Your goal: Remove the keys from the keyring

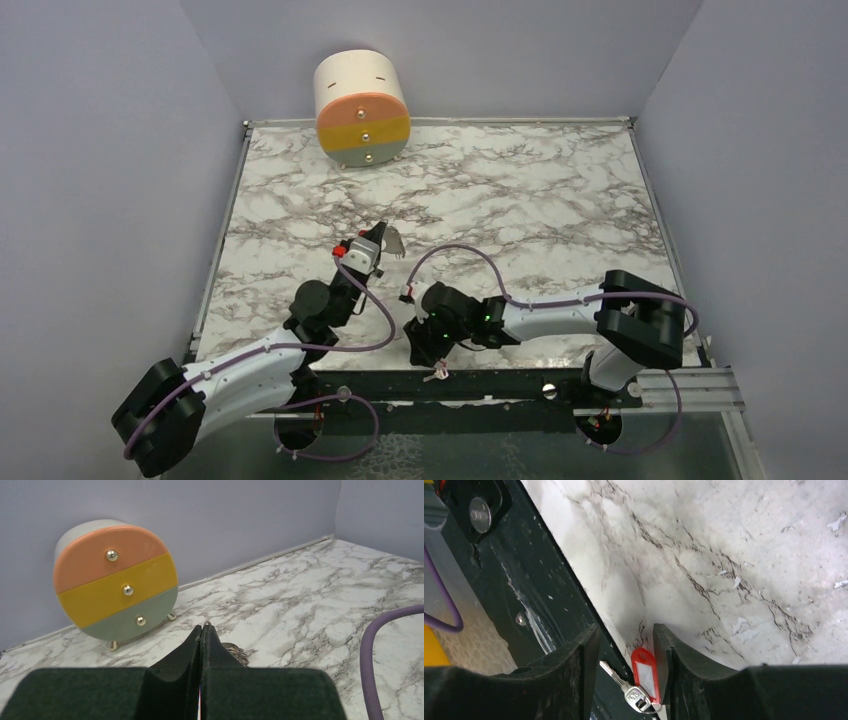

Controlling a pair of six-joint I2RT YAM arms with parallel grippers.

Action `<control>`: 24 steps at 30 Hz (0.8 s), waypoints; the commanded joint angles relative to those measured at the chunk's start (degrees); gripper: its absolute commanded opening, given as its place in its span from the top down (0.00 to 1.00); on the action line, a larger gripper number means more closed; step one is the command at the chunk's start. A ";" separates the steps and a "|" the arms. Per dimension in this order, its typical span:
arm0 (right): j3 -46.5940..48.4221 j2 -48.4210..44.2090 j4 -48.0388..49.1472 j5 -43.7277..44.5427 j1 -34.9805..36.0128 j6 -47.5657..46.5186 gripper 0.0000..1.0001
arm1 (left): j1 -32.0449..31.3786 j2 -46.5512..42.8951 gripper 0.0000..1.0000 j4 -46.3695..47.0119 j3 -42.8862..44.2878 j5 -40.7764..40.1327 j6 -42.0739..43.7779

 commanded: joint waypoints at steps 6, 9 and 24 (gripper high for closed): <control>-2.35 2.23 -13.40 9.94 1.44 5.31 0.55 | 0.18 -3.84 1.00 3.23 -0.56 -1.61 2.44; -3.37 -0.14 -15.66 12.83 1.44 7.02 0.55 | 0.16 -3.41 1.00 3.23 -0.40 -0.66 1.91; -6.43 -0.45 -15.40 11.69 4.23 11.68 0.55 | 0.19 -4.53 1.00 2.79 -0.60 0.64 0.07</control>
